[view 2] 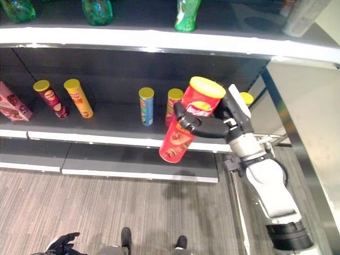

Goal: Put the goods on the table back onto the shelves and tidy them up.

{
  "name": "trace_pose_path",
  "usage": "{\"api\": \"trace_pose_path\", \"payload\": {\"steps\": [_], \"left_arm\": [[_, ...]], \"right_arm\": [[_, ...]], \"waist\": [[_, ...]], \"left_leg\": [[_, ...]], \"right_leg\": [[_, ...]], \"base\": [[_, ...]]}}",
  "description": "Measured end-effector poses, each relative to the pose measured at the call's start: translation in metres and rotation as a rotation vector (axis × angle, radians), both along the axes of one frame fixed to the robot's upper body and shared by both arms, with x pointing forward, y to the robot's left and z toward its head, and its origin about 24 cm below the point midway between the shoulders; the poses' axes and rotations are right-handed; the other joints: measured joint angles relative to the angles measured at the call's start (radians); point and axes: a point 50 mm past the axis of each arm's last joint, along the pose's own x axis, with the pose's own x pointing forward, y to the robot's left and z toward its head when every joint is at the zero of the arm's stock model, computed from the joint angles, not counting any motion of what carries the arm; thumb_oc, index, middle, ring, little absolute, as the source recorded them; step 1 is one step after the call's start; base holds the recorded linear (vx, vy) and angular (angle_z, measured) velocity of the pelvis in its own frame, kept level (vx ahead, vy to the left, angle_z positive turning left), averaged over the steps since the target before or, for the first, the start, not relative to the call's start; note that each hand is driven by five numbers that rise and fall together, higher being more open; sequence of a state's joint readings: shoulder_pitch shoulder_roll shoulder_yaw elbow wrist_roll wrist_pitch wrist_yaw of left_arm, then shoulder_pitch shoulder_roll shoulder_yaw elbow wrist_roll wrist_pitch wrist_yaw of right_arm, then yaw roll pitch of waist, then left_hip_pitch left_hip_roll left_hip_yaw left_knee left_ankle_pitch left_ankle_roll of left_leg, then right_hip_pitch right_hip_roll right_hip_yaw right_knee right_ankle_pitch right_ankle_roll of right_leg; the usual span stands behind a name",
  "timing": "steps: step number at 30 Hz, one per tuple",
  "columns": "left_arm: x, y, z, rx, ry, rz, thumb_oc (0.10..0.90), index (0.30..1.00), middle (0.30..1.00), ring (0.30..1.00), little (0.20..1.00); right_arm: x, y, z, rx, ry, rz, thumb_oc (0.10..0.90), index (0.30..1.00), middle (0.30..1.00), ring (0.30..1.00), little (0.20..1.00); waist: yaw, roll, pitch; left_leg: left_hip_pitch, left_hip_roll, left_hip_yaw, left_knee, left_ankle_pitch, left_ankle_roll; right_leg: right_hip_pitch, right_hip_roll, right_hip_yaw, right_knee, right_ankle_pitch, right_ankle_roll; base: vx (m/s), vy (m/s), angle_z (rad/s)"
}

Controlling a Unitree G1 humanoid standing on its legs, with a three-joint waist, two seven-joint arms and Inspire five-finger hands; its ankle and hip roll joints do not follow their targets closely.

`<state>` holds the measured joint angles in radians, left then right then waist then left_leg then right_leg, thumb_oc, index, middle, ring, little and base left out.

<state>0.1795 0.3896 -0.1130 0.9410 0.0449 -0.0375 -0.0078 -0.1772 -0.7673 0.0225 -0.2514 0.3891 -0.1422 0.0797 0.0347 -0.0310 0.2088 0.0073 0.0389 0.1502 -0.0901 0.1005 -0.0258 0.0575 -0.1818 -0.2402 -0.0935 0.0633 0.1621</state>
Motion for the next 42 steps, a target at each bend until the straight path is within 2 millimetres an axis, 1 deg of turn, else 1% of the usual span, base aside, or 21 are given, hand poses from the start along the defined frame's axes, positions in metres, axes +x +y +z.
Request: {"api": "trace_pose_path", "payload": {"steps": [3, 6, 9, 10, 12, 15, 18, 19, 21, 22, 23, 25, 27, 30, 31, 32, 35, 36, 37, 39, 42], "left_arm": [[0.002, -0.023, -0.007, -0.053, -0.011, -0.003, 0.800, 0.900, 0.900, 0.900, 0.900], [0.005, -0.027, -0.007, -0.052, -0.027, 0.003, 0.800, 0.900, 0.900, 0.900, 0.900], [0.026, -0.027, 0.001, -0.049, -0.111, 0.025, 0.800, 0.900, 0.900, 0.900, 0.900], [0.038, -0.033, 0.003, -0.069, -0.152, 0.035, 0.800, 0.900, 0.900, 0.900, 0.900], [0.036, -0.042, -0.002, -0.091, -0.136, 0.041, 0.800, 0.900, 0.900, 0.900, 0.900], [0.025, -0.033, -0.006, -0.057, -0.075, 0.064, 0.800, 0.900, 0.900, 0.900, 0.900], [0.020, -0.031, -0.008, -0.037, -0.054, 0.074, 0.800, 0.900, 0.900, 0.900, 0.900], [0.008, -0.032, -0.011, -0.040, -0.025, 0.082, 0.800, 0.900, 0.900, 0.900, 0.900], [0.018, -0.022, -0.005, -0.008, -0.054, 0.067, 0.800, 0.900, 0.900, 0.900, 0.900], [0.033, -0.021, 0.000, -0.004, -0.098, 0.052, 0.800, 0.900, 0.900, 0.900, 0.900], [0.043, -0.016, 0.008, 0.012, -0.147, 0.028, 0.800, 0.900, 0.900, 0.900, 0.900], [0.044, -0.010, 0.009, 0.031, -0.142, 0.036, 0.800, 0.900, 0.900, 0.900, 0.900], [0.051, -0.004, 0.014, 0.054, -0.164, 0.029, 0.800, 0.900, 0.900, 0.900, 0.900], [0.056, -0.001, 0.019, 0.072, -0.190, 0.027, 0.800, 0.900, 0.900, 0.900, 0.900], [0.058, 0.001, 0.020, 0.077, -0.198, 0.029, 0.800, 0.900, 0.900, 0.900, 0.900], [0.058, 0.000, 0.020, 0.077, -0.195, 0.030, 0.800, 0.900, 0.900, 0.900, 0.900], [0.053, -0.007, 0.014, 0.065, -0.174, 0.038, 0.800, 0.900, 0.900, 0.900, 0.900], [0.054, -0.014, 0.012, 0.050, -0.177, 0.027, 0.800, 0.900, 0.900, 0.900, 0.900], [0.051, -0.023, 0.009, 0.027, -0.169, 0.019, 0.800, 0.900, 0.900, 0.900, 0.900], [0.040, -0.035, 0.003, -0.002, -0.153, 0.029, 0.800, 0.900, 0.900, 0.900, 0.900], [0.039, -0.048, 0.001, -0.025, -0.149, -0.024, 0.800, 0.900, 0.900, 0.900, 0.900]], "right_arm": [[0.001, 0.023, -0.023, -0.099, 0.075, 0.064, 0.400, 0.300, 0.300, 0.300, 0.300], [0.004, 0.032, -0.041, -0.159, 0.108, 0.044, 0.400, 0.300, 0.300, 0.300, 0.300], [0.014, 0.042, -0.060, -0.188, 0.147, 0.019, 0.400, 0.300, 0.300, 0.300, 0.300], [0.021, 0.042, -0.062, -0.234, 0.158, -0.002, 0.400, 0.300, 0.300, 0.300, 0.300], [0.024, 0.042, -0.063, -0.294, 0.149, -0.027, 0.400, 0.300, 0.300, 0.300, 0.300], [0.027, 0.052, -0.053, -0.271, 0.079, -0.046, 0.400, 0.300, 0.300, 0.300, 0.300], [0.029, 0.045, -0.047, -0.278, 0.051, -0.089, 0.400, 0.300, 0.300, 0.300, 0.300], [0.029, 0.046, -0.047, -0.279, 0.036, -0.110, 0.400, 0.300, 0.300, 0.300, 0.300], [0.028, 0.051, -0.047, -0.257, 0.025, -0.109, 0.400, 0.300, 0.300, 0.300, 0.300], [0.027, 0.055, -0.046, -0.257, 0.010, -0.106, 0.400, 0.300, 0.300, 0.300, 0.300], [0.025, 0.070, -0.044, -0.226, -0.006, -0.081, 0.400, 0.300, 0.300, 0.300, 0.300], [0.022, 0.086, -0.042, -0.204, -0.026, -0.033, 0.400, 0.300, 0.300, 0.300, 0.300], [0.021, 0.091, -0.036, -0.225, -0.063, -0.018, 0.400, 0.300, 0.300, 0.300, 0.300], [0.024, 0.092, -0.029, -0.223, -0.096, -0.031, 0.400, 0.300, 0.300, 0.300, 0.300], [0.025, 0.092, -0.026, -0.227, -0.111, -0.038, 0.400, 0.300, 0.300, 0.300, 0.300], [0.026, 0.092, -0.023, -0.234, -0.122, -0.038, 0.400, 0.300, 0.300, 0.300, 0.300], [0.029, 0.101, -0.012, -0.237, -0.189, -0.046, 0.400, 0.300, 0.300, 0.300, 0.300], [0.030, 0.099, -0.013, -0.238, -0.193, -0.074, 0.400, 0.300, 0.300, 0.300, 0.300], [0.033, 0.100, -0.014, -0.245, -0.189, -0.077, 0.400, 0.300, 0.300, 0.300, 0.300], [0.038, 0.105, -0.015, -0.279, -0.201, -0.093, 0.400, 0.300, 0.300, 0.300, 0.300], [0.041, 0.101, -0.014, -0.306, -0.229, -0.144, 0.400, 0.300, 0.300, 0.300, 0.300]], "waist": [[-0.006, 0.009, 0.005], [0.005, 0.029, 0.007], [0.009, 0.023, 0.028], [0.031, 0.030, 0.051], [0.063, 0.053, 0.063], [0.059, 0.032, 0.079], [0.060, 0.050, 0.082], [0.062, 0.060, 0.084], [0.051, -0.003, 0.085], [0.055, -0.012, 0.081], [0.077, -0.007, 0.080], [0.084, -0.002, 0.081], [0.087, 0.004, 0.077], [0.087, 0.010, 0.076], [0.085, 0.025, 0.084], [0.082, 0.034, 0.089], [0.058, 0.039, 0.091], [0.061, 0.029, 0.087], [0.064, 0.036, 0.084], [0.081, 0.061, 0.082], [0.102, 0.069, 0.087]], "left_leg": [[-0.010, 0.050, -0.007, 0.000, 0.015, -0.025], [-0.022, 0.064, -0.035, 0.003, 0.027, -0.042], [-0.176, 0.049, -0.112, 0.199, 0.034, -0.062], [-0.195, 0.051, -0.124, 0.233, 0.048, -0.081], [-0.174, 0.064, -0.127, 0.181, 0.029, -0.065], [-0.154, 0.134, -0.136, 0.057, 0.029, -0.075], [-0.143, 0.173, -0.133, -0.007, 0.034, -0.082], [-0.105, 0.161, -0.145, -0.001, 0.090, -0.139], [-0.107, 0.071, -0.131, 0.000, 0.066, -0.090], [-0.087, 0.018, -0.127, 0.000, 0.057, -0.054], [-0.053, -0.013, -0.082, 0.001, 0.031, -0.012], [-0.009, -0.028, -0.048, 0.001, 0.015, 0.013], [0.015, -0.047, -0.034, 0.001, -0.006, 0.042], [0.017, -0.057, -0.019, 0.001, -0.015, 0.056], [0.016, -0.042, -0.018, 0.001, -0.017, 0.058], [0.015, -0.030, -0.015, 0.001, -0.016, 0.057], [-0.022, -0.026, -0.044, -0.001, -0.017, 0.051], [-0.025, -0.044, -0.061, -0.001, -0.013, 0.036], [-0.027, -0.046, -0.086, -0.001, -0.013, 0.020], [-0.054, 0.000, -0.099, -0.001, -0.008, -0.015], [-0.116, 0.042, -0.138, 0.000, 0.014, -0.045]], "right_leg": [[-0.005, 0.051, -0.002, -0.001, 0.000, -0.007], [-0.002, 0.070, -0.020, -0.006, -0.007, -0.026], [-0.011, 0.076, -0.034, 0.000, -0.033, -0.070], [0.002, 0.063, -0.040, -0.007, -0.031, -0.090], [0.018, 0.056, -0.052, -0.007, -0.037, -0.103], [0.018, 0.039, -0.028, -0.007, -0.041, -0.097], [0.033, 0.035, -0.017, 0.000, -0.037, -0.059], [0.057, 0.023, -0.004, 0.000, -0.036, -0.014], [0.054, -0.053, -0.009, 0.001, -0.015, -0.025], [0.068, -0.112, -0.003, 0.012, 0.019, -0.035], [0.030, -0.149, 0.008, 0.097, 0.050, -0.003], [-0.023, -0.190, 0.020, 0.203, 0.035, 0.005], [-0.047, -0.190, 0.018, 0.230, 0.034, -0.001], [-0.080, -0.202, -0.001, 0.271, 0.059, -0.002], [-0.119, -0.187, 0.008, 0.292, 0.004, 0.031], [-0.124, -0.155, 0.014, 0.239, -0.006, 0.037], [-0.189, -0.073, 0.063, 0.055, 0.028, 0.045], [-0.185, -0.068, 0.084, 0.016, 0.047, 0.021], [-0.169, -0.065, 0.104, 0.001, 0.132, -0.001], [-0.186, -0.017, 0.077, -0.007, 0.126, -0.023], [-0.225, 0.029, 0.038, -0.002, 0.125, -0.057]], "base": [[0.02, -0.122, 0.01], [-0.04, -0.166, 0.25], [0.00, 0.014, 0.82], [0.14, 0.108, 0.61], [0.15, 0.150, 0.28], [0.17, 0.179, 0.11], [0.20, 0.301, -0.13], [0.19, 0.340, -0.35], [0.21, 0.399, 0.00], [0.21, 0.550, -0.11], [0.16, 0.561, -0.40], [0.07, 0.303, -0.62], [0.04, 0.147, -0.27], [0.03, 0.038, -0.18], [0.00, -0.034, -0.14], [0.04, -0.053, -0.12], [0.07, -0.089, 0.21], [0.00, -0.116, 0.86], [-0.01, -0.159, 0.57], [-0.04, -0.109, 0.29], [-0.02, -0.081, 0.27]]}}
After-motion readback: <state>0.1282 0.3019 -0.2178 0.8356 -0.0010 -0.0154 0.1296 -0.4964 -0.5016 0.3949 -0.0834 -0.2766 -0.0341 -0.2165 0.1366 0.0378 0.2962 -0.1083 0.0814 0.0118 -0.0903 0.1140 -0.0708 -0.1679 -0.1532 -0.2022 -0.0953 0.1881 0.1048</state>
